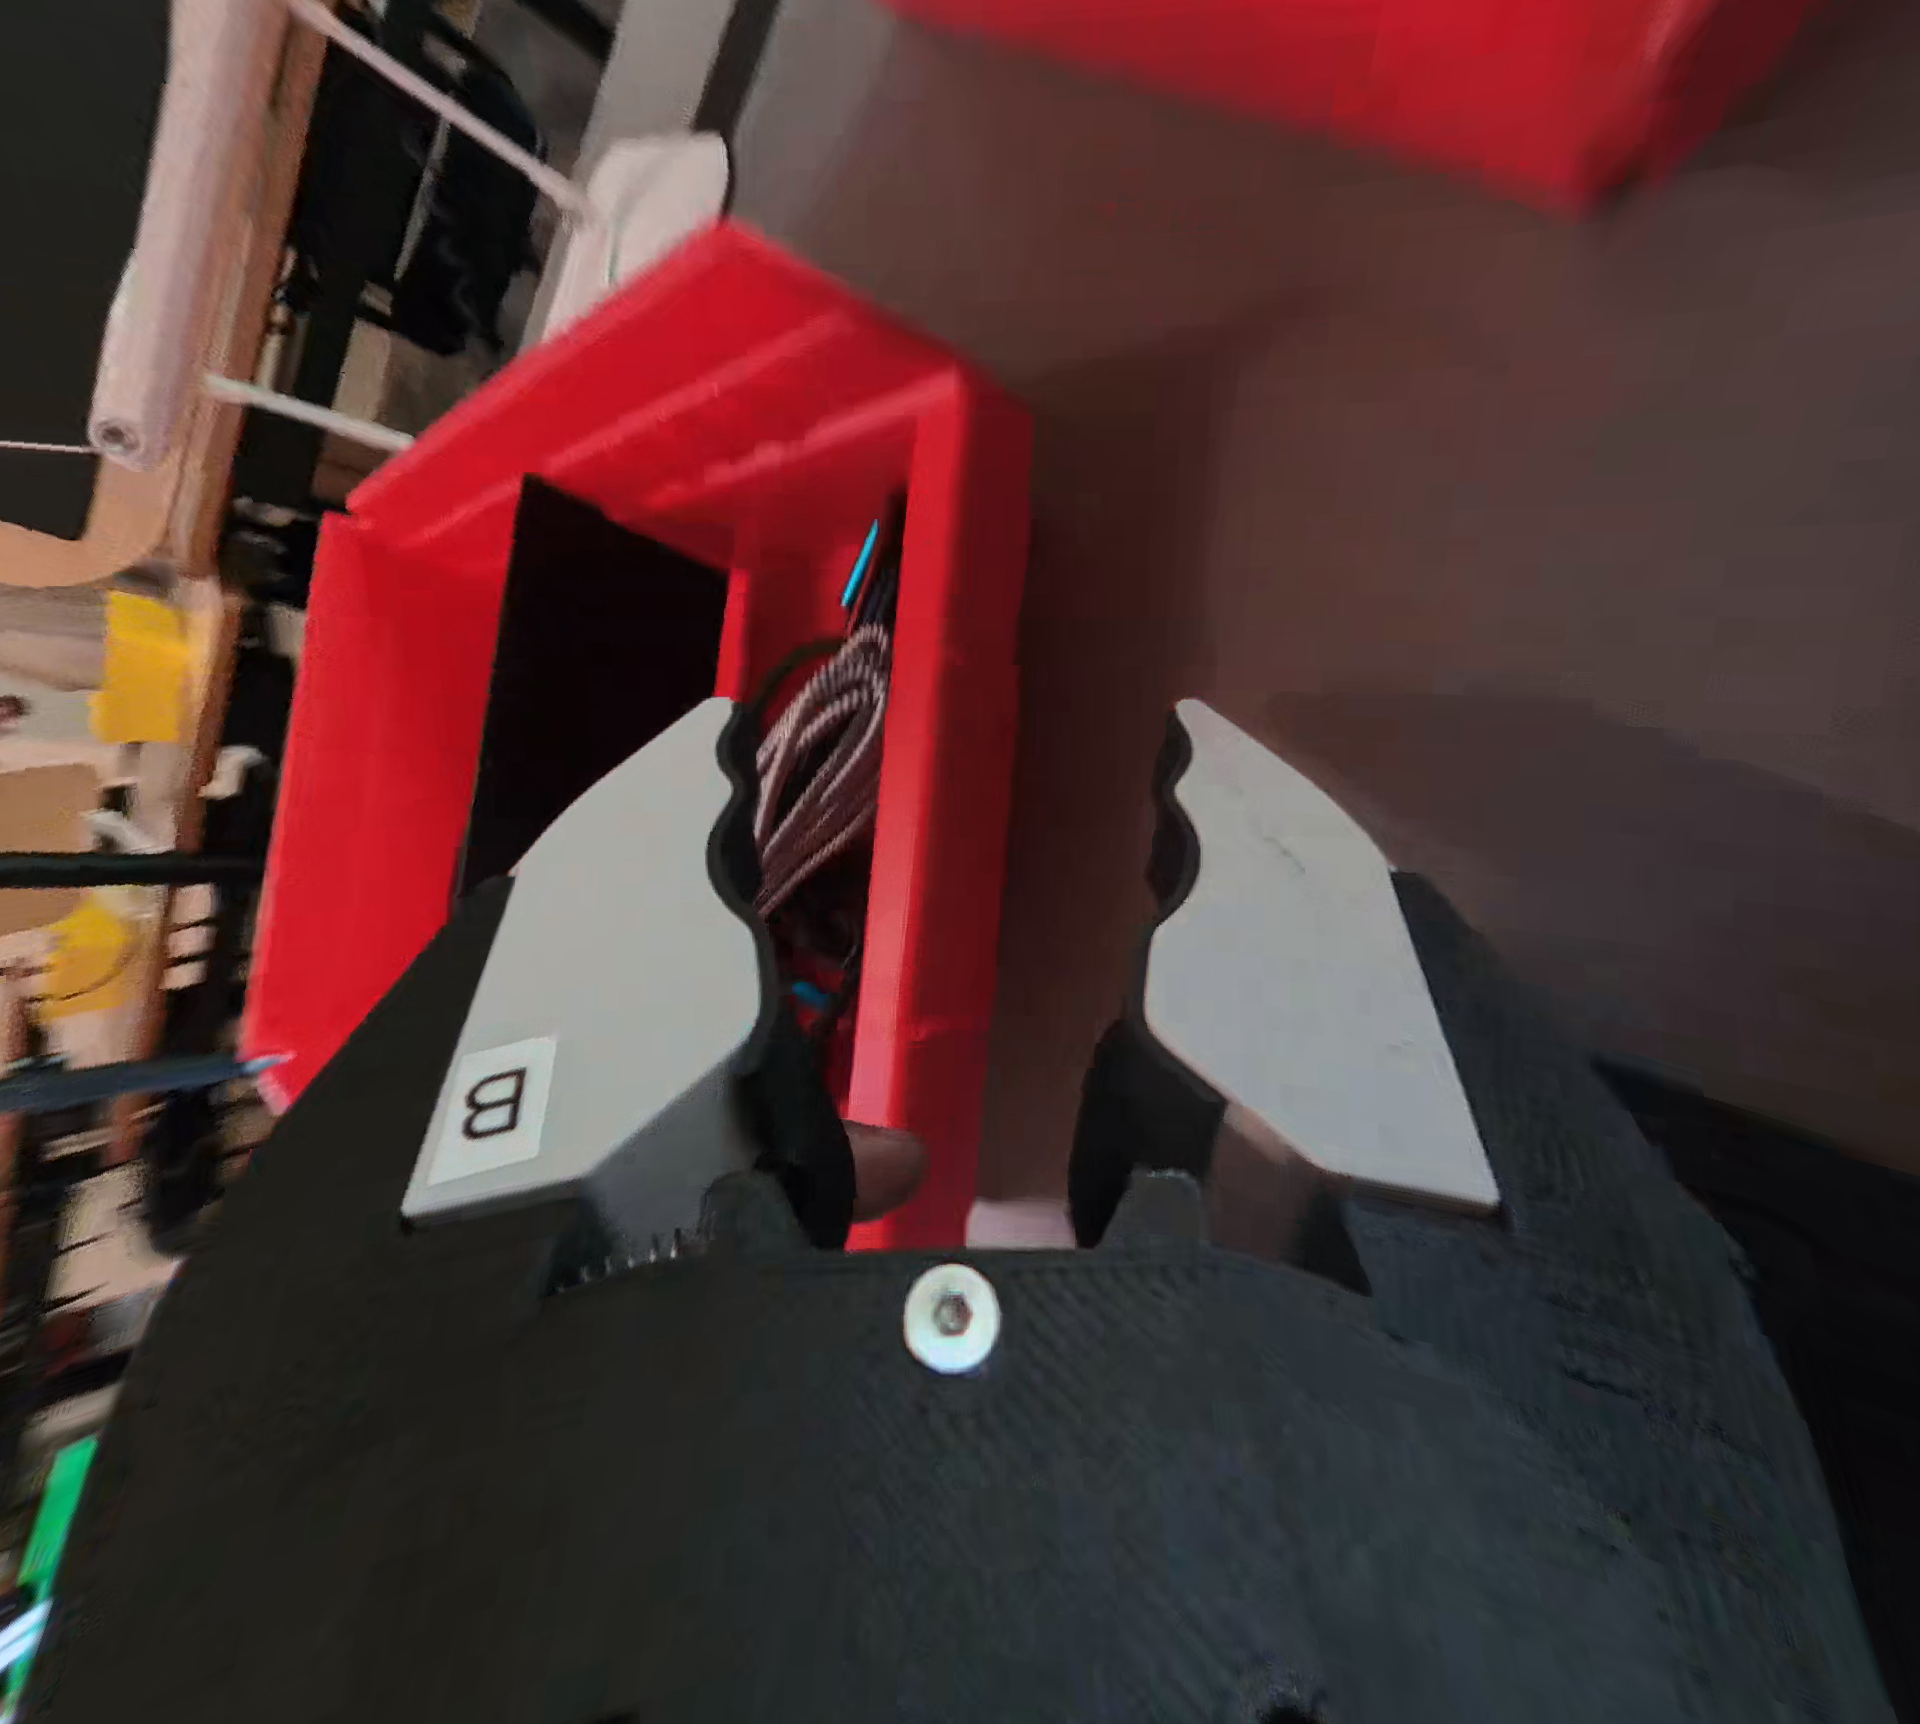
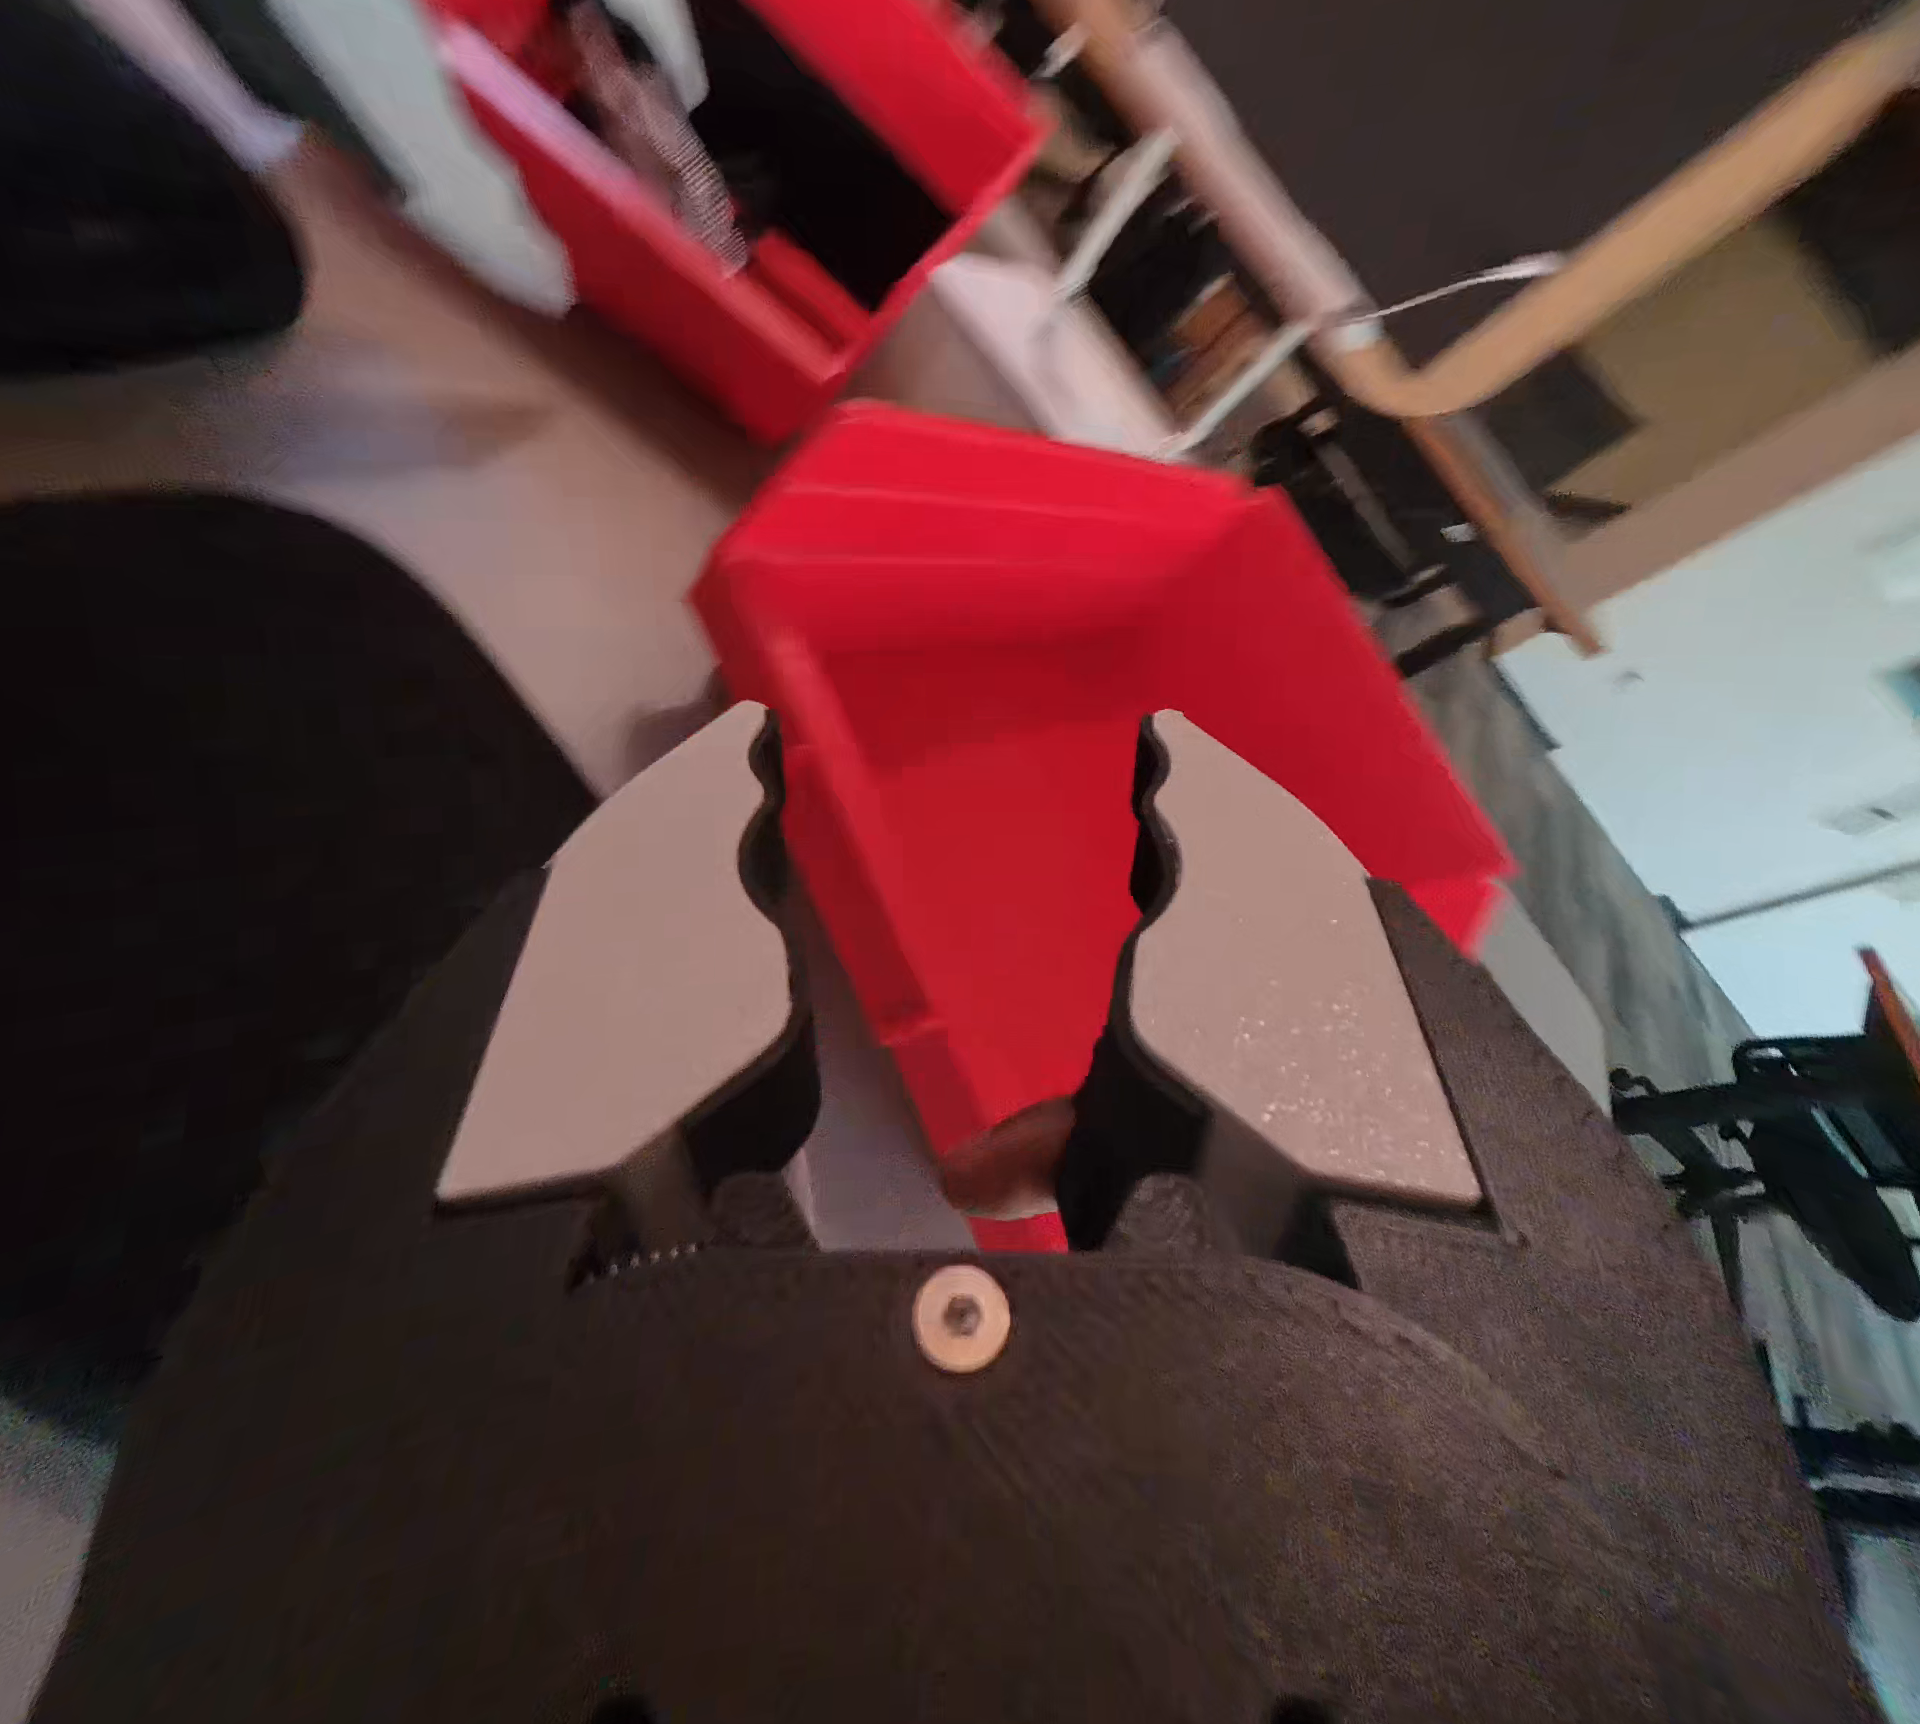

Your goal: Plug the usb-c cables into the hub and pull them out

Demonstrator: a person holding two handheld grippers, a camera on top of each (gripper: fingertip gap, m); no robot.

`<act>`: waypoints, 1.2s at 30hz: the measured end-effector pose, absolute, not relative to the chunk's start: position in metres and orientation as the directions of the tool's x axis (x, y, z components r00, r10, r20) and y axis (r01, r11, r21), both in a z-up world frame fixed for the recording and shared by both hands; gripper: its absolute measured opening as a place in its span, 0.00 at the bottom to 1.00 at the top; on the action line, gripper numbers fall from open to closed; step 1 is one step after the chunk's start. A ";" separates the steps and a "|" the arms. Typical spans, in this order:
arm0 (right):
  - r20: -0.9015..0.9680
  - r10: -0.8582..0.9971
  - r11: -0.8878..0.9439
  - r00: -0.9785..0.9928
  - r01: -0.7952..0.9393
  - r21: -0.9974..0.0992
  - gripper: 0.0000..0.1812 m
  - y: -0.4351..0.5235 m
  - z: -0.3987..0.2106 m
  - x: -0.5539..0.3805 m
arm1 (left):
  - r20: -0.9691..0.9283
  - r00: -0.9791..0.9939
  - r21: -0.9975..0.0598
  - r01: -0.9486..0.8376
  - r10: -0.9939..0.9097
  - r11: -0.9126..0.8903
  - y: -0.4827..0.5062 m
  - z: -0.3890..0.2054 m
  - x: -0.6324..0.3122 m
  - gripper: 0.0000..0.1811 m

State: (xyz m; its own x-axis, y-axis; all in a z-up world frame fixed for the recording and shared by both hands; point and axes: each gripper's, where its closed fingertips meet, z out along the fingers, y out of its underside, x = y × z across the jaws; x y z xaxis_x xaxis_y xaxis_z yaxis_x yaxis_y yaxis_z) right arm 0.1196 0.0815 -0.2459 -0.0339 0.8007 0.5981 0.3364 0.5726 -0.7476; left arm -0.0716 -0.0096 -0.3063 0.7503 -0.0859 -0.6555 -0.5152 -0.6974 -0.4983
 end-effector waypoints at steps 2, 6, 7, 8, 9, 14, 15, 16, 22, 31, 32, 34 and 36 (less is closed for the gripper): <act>0.617 0.766 0.622 -0.181 0.452 -0.640 0.38 0.066 -0.278 0.102 | -0.747 0.650 -0.358 -0.571 -0.141 -0.738 -0.017 -0.320 -0.088 0.36; 0.685 0.685 0.644 -0.247 0.644 -0.412 0.36 0.090 -0.327 0.089 | -0.794 0.575 -0.170 -0.520 -0.196 -0.837 -0.036 -0.341 -0.116 0.31; 0.715 0.656 0.641 -0.242 0.679 -0.358 0.31 0.101 -0.334 0.089 | -0.786 0.583 -0.154 -0.504 -0.204 -0.850 -0.041 -0.345 -0.121 0.22; 0.753 0.615 0.641 -0.234 0.705 -0.304 0.24 0.112 -0.337 0.091 | -0.772 0.602 -0.162 -0.498 -0.206 -0.852 -0.045 -0.347 -0.124 0.17; 0.776 0.580 0.648 -0.248 0.718 -0.255 0.20 0.118 -0.341 0.092 | -0.747 0.638 -0.207 -0.490 -0.186 -0.847 -0.047 -0.347 -0.123 0.16; 0.802 0.552 0.648 -0.229 0.723 -0.240 0.20 0.134 -0.343 0.097 | -0.730 0.655 -0.205 -0.485 -0.198 -0.850 -0.082 -0.348 -0.139 0.16; 0.806 0.547 0.649 -0.227 0.723 -0.236 0.20 0.137 -0.343 0.099 | -0.728 0.656 -0.203 -0.485 -0.200 -0.851 -0.091 -0.348 -0.142 0.16; 0.812 0.538 0.653 -0.228 0.722 -0.230 0.20 0.141 -0.343 0.101 | -0.726 0.657 -0.199 -0.485 -0.204 -0.852 -0.101 -0.348 -0.145 0.16; 0.831 0.512 0.666 -0.217 0.711 -0.225 0.19 0.154 -0.342 0.118 | -0.735 0.648 -0.188 -0.475 -0.198 -0.860 -0.160 -0.348 -0.161 0.17; 0.821 0.541 0.655 -0.181 0.703 -0.277 0.21 0.172 -0.343 0.140 | -0.753 0.630 -0.162 -0.458 -0.190 -0.874 -0.238 -0.347 -0.182 0.17; 0.815 0.555 0.640 -0.168 0.711 -0.290 0.21 0.175 -0.343 0.143 | -0.753 0.627 -0.159 -0.466 -0.198 -0.871 -0.246 -0.347 -0.184 0.17; 0.811 0.566 0.621 -0.149 0.724 -0.300 0.21 0.179 -0.343 0.148 | -0.749 0.636 -0.164 -0.450 -0.186 -0.878 -0.262 -0.347 -0.189 0.17; 0.812 0.568 0.609 -0.135 0.732 -0.304 0.21 0.182 -0.343 0.153 | -0.748 0.639 -0.165 -0.439 -0.178 -0.883 -0.275 -0.347 -0.193 0.17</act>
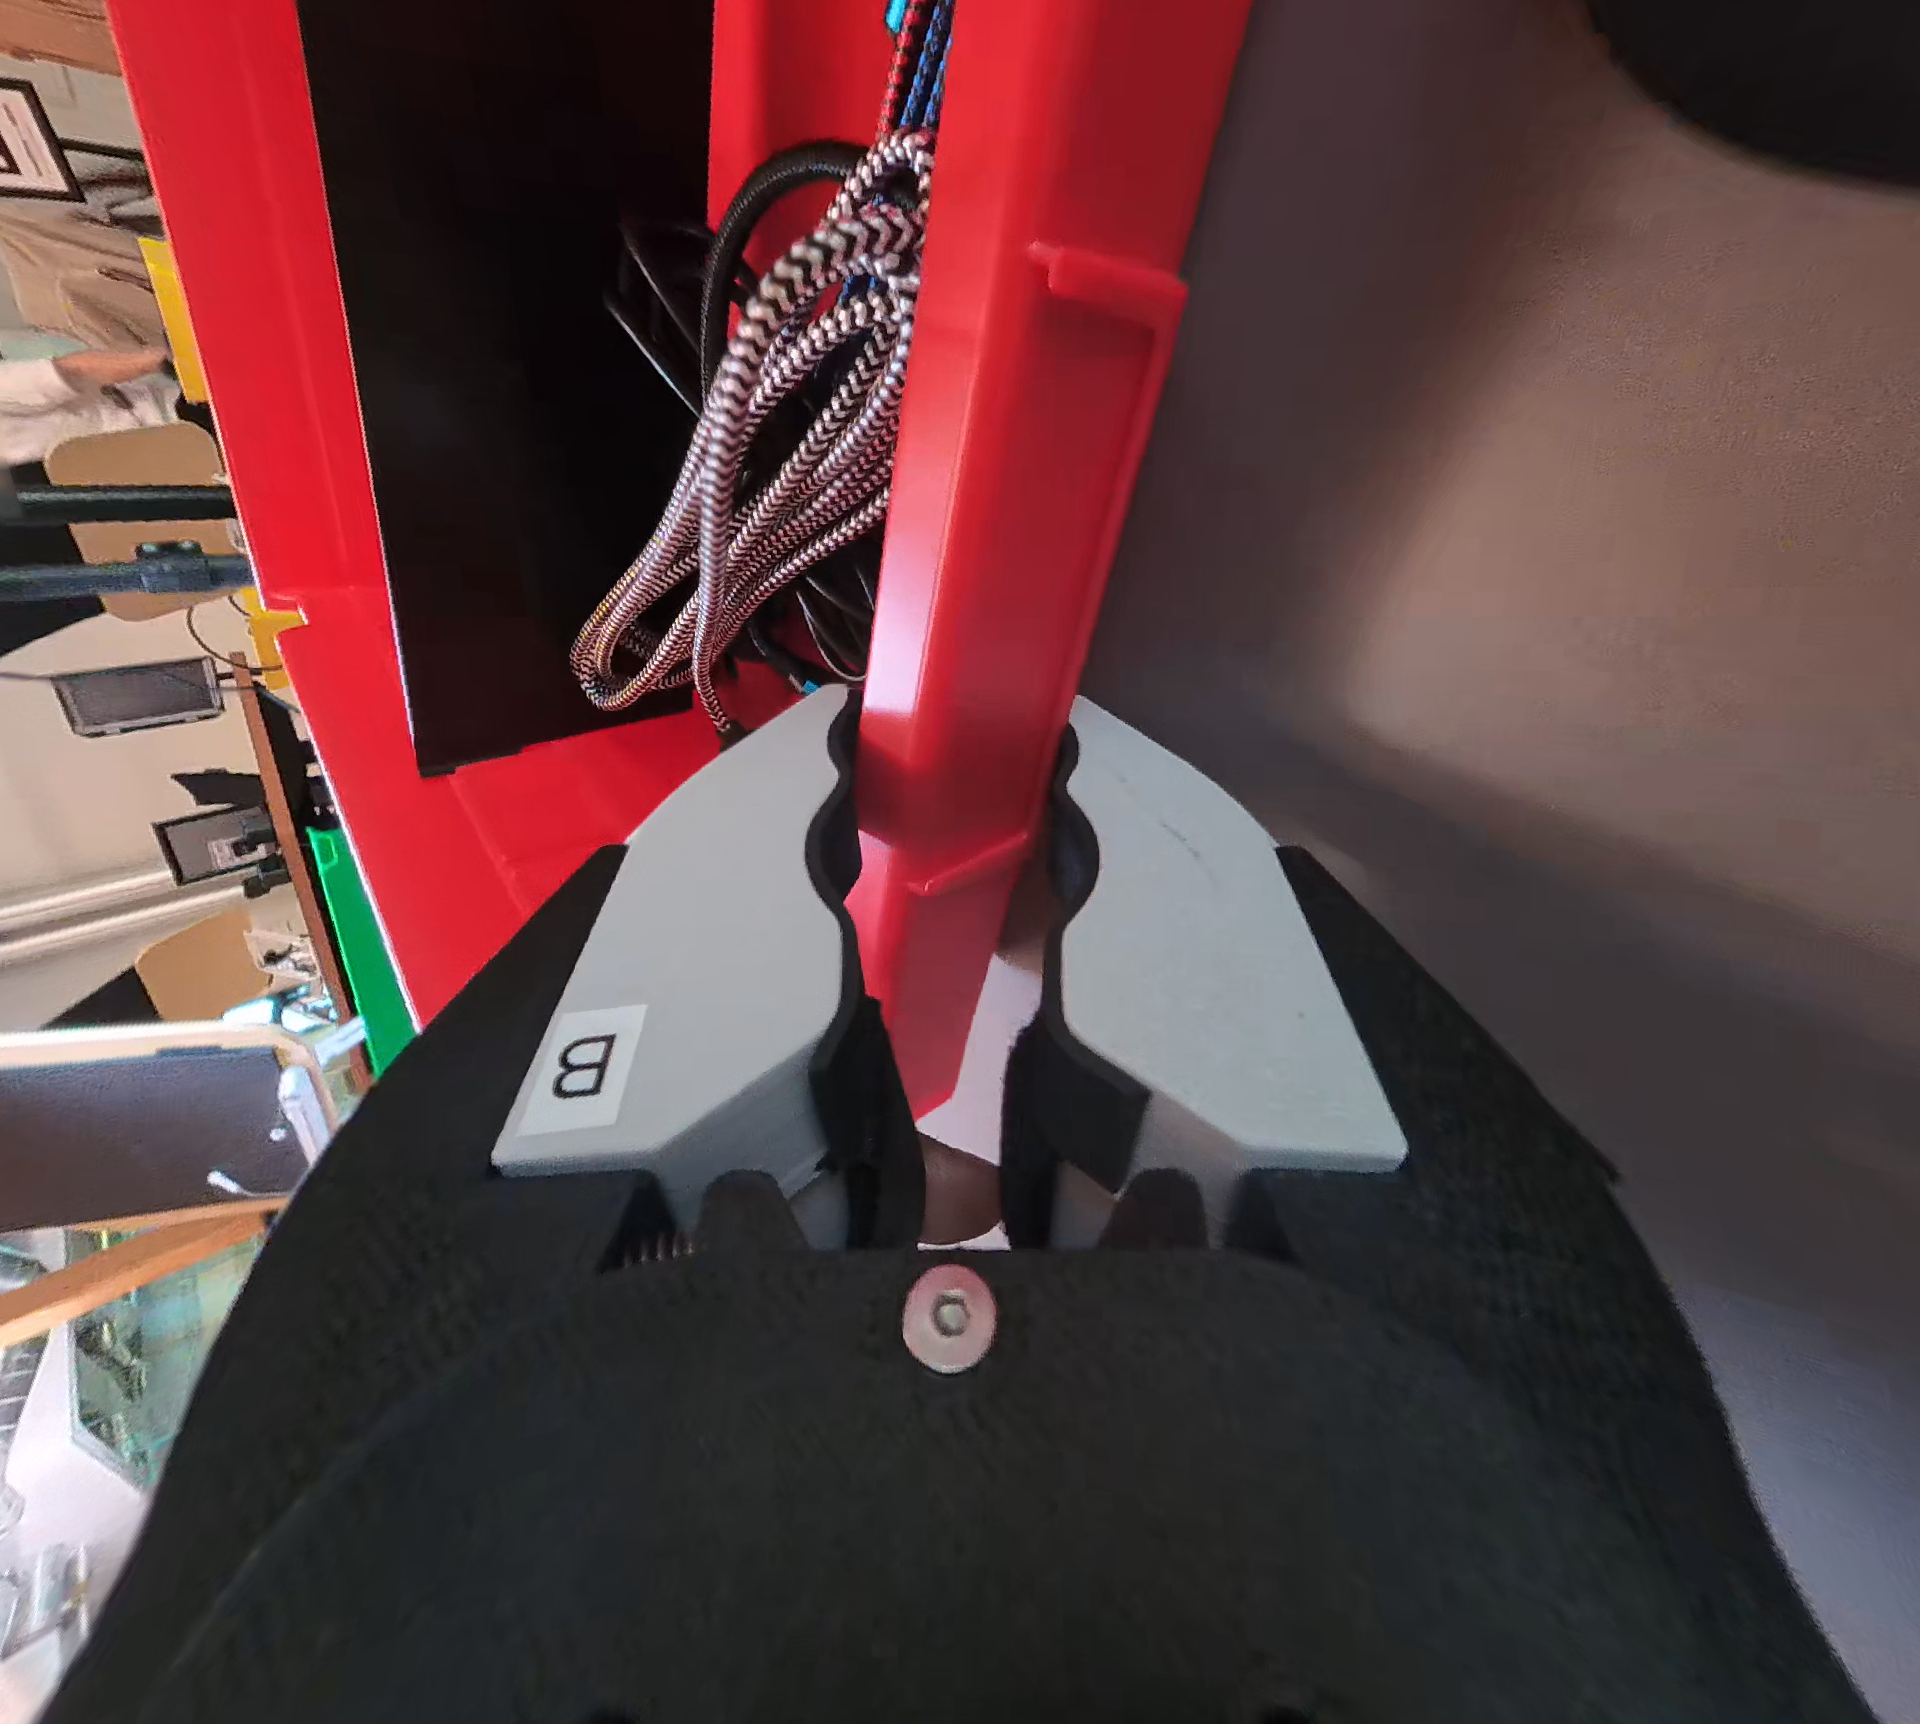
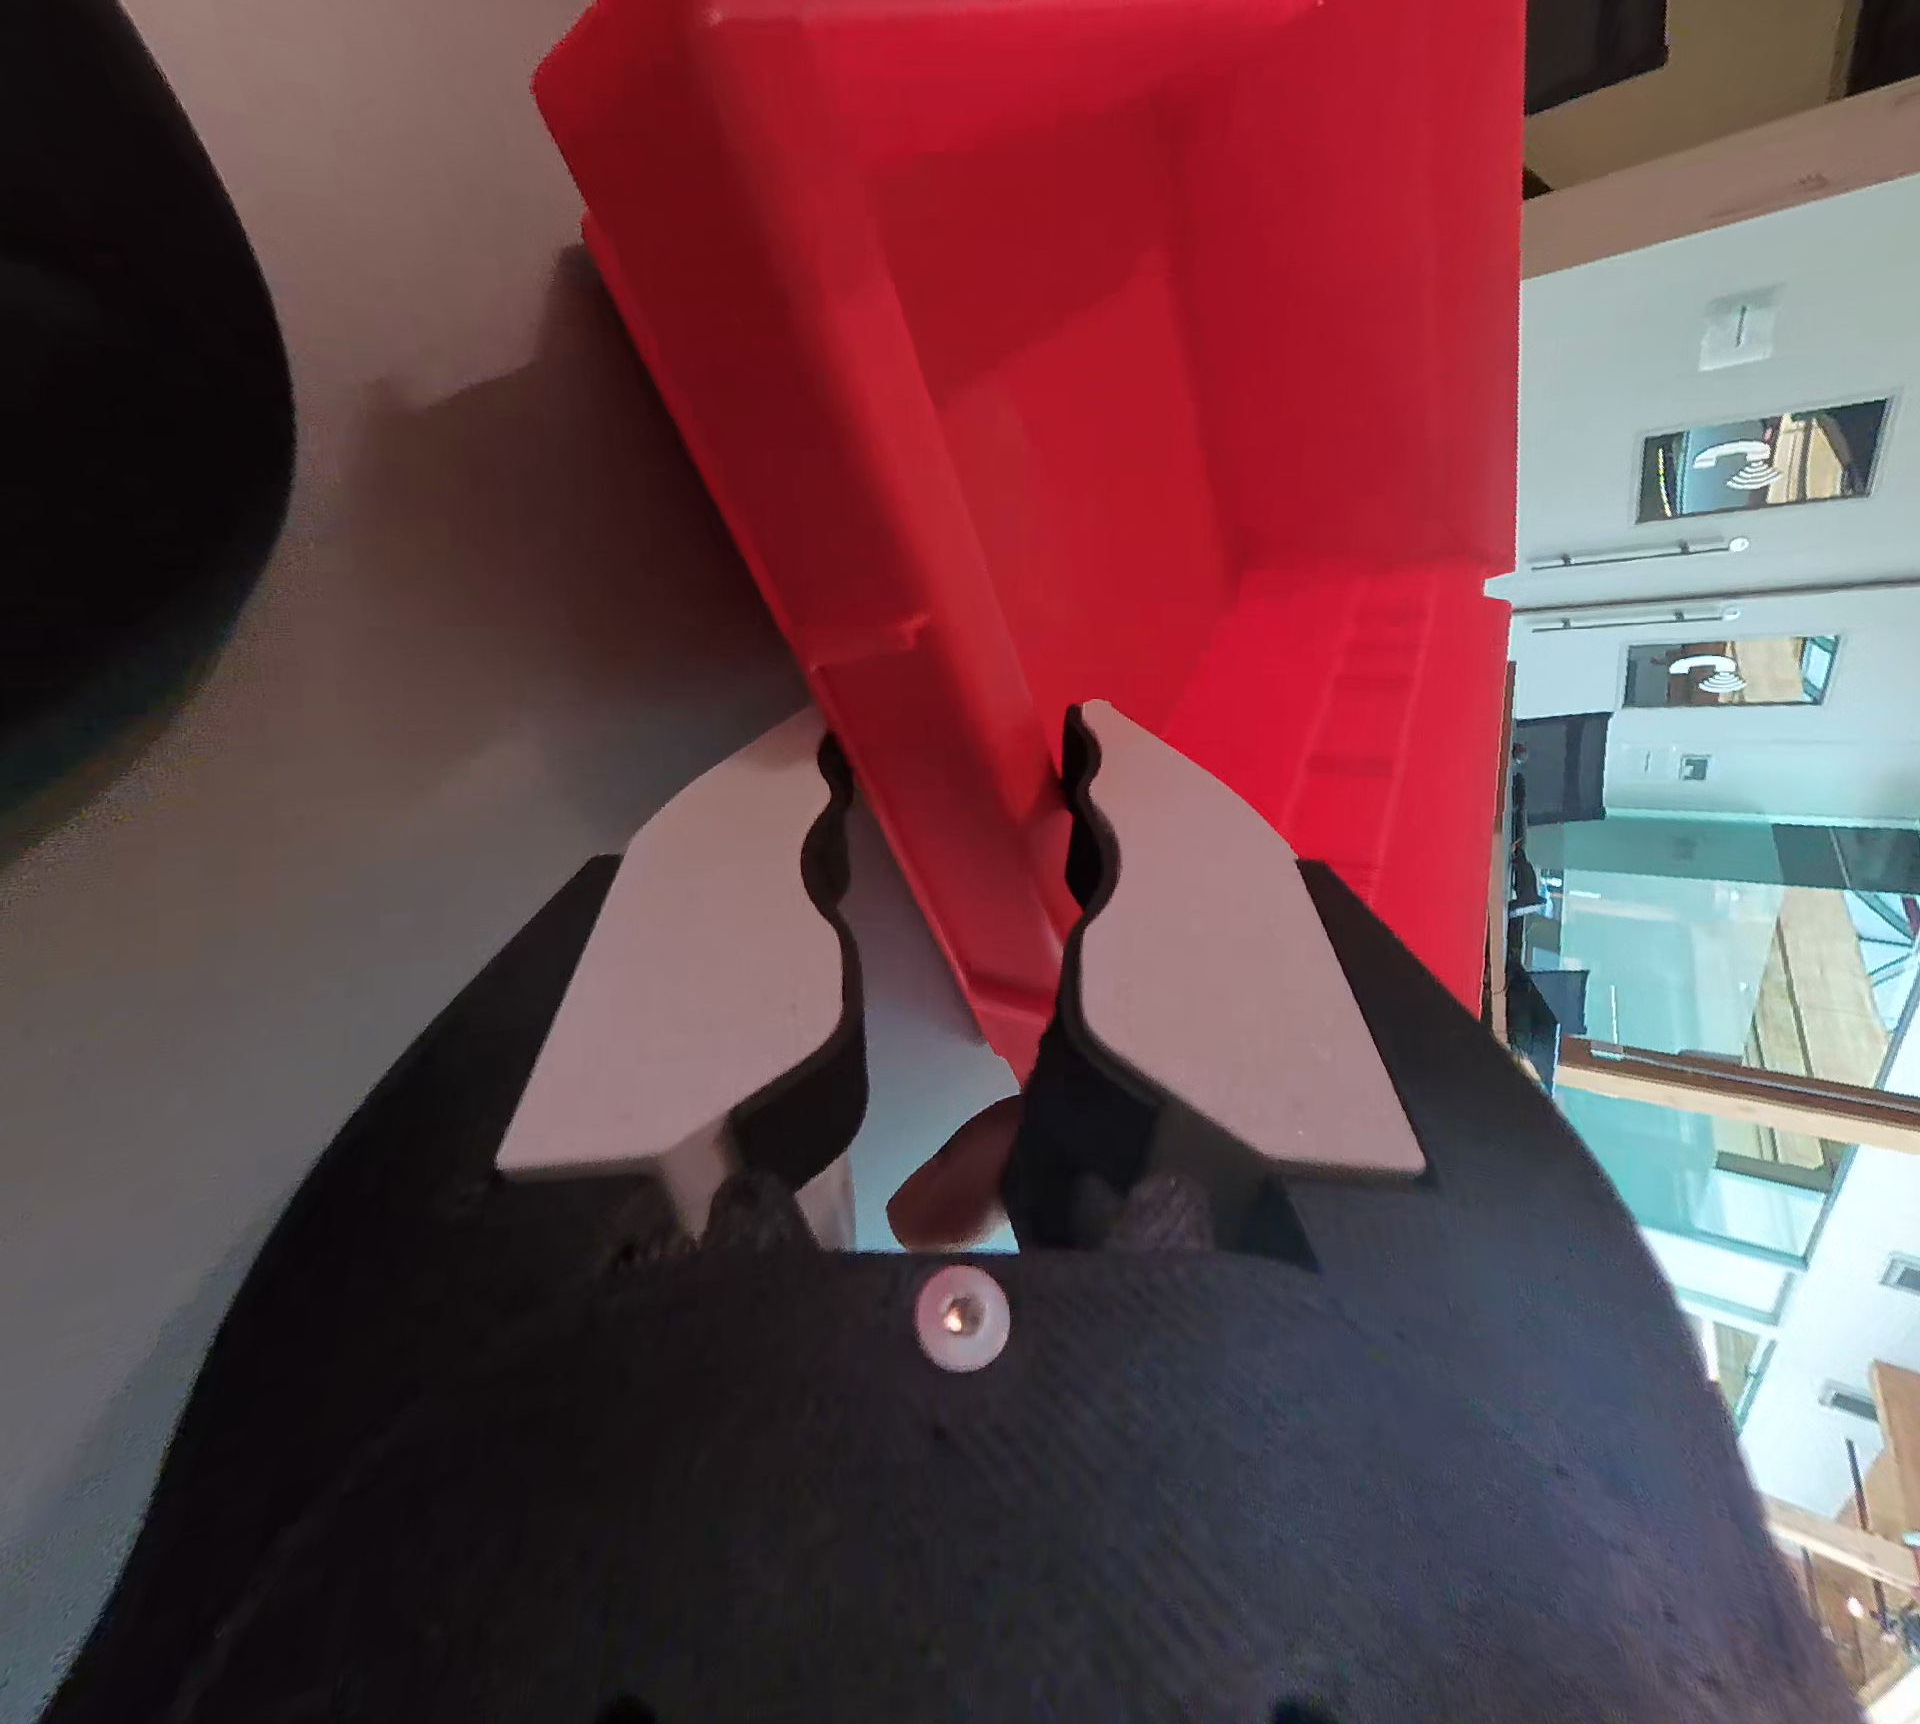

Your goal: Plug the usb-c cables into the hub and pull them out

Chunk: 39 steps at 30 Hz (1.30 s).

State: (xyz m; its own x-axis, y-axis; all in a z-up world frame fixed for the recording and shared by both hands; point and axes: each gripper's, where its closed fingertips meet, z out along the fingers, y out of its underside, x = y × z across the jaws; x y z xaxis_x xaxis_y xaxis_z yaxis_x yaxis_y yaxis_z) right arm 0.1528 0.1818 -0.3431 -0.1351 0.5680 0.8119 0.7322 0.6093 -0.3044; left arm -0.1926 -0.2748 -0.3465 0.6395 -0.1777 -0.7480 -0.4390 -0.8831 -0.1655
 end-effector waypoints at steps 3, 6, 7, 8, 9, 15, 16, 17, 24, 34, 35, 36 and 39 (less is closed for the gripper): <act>0.812 0.572 0.589 -0.117 0.748 -0.307 0.21 0.186 -0.343 0.159 | -0.750 0.641 -0.178 -0.433 -0.163 -0.884 -0.287 -0.346 -0.195 0.17; 0.809 0.578 0.585 -0.105 0.745 -0.321 0.21 0.188 -0.343 0.164 | -0.748 0.640 -0.173 -0.445 -0.176 -0.879 -0.296 -0.346 -0.195 0.17; 0.805 0.585 0.587 -0.101 0.737 -0.334 0.21 0.188 -0.343 0.165 | -0.748 0.640 -0.173 -0.448 -0.179 -0.877 -0.298 -0.346 -0.195 0.17; 0.789 0.607 0.583 -0.092 0.727 -0.364 0.23 0.187 -0.344 0.165 | -0.750 0.636 -0.175 -0.456 -0.182 -0.873 -0.299 -0.346 -0.195 0.17; 0.749 0.659 0.564 -0.075 0.708 -0.425 0.25 0.182 -0.344 0.164 | -0.748 0.641 -0.188 -0.457 -0.175 -0.869 -0.300 -0.346 -0.194 0.17; 0.409 0.912 0.351 -0.010 0.533 -0.770 0.48 0.151 -0.315 0.171 | -0.535 0.844 -0.570 -0.396 -0.041 -0.720 -0.285 -0.322 -0.159 0.36; 0.374 0.928 0.332 -0.007 0.475 -0.815 0.49 0.145 -0.302 0.173 | -0.488 0.873 -0.649 -0.367 -0.005 -0.666 -0.281 -0.308 -0.154 0.40; 0.348 0.937 0.320 0.000 0.397 -0.860 0.49 0.139 -0.286 0.173 | -0.457 0.889 -0.718 -0.351 0.026 -0.602 -0.277 -0.292 -0.149 0.42; 0.230 0.973 0.222 -0.013 -0.218 -0.950 0.60 0.095 -0.175 0.189 | -0.480 0.873 -0.813 -0.406 0.085 -0.418 -0.263 -0.226 -0.145 0.50; 0.302 0.950 0.249 -0.074 -0.403 -0.881 0.66 0.060 -0.142 0.195 | -0.498 0.852 -0.594 -0.469 -0.159 -0.653 -0.201 -0.227 -0.258 0.41; 0.304 0.949 0.248 -0.079 -0.407 -0.879 0.66 0.058 -0.141 0.195 | -0.560 0.807 -0.522 -0.518 -0.185 -0.678 -0.194 -0.230 -0.280 0.38; 0.304 0.949 0.246 -0.080 -0.409 -0.879 0.66 0.057 -0.141 0.195 | -0.599 0.764 -0.432 -0.560 -0.239 -0.707 -0.190 -0.238 -0.299 0.33; 0.318 0.946 0.270 -0.059 -0.397 -0.877 0.65 0.059 -0.142 0.195 | -0.486 0.792 -0.229 -0.522 -0.368 -0.822 -0.193 -0.277 -0.341 0.23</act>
State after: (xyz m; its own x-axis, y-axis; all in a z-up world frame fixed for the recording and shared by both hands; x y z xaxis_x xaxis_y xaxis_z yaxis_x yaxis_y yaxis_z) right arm 0.1950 0.0594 -0.1415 -0.0586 0.9464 0.3177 -0.3968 0.2699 -0.8773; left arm -0.3409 -0.1932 -0.2768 0.7924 -0.3683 -0.4862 -0.5221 -0.8217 -0.2285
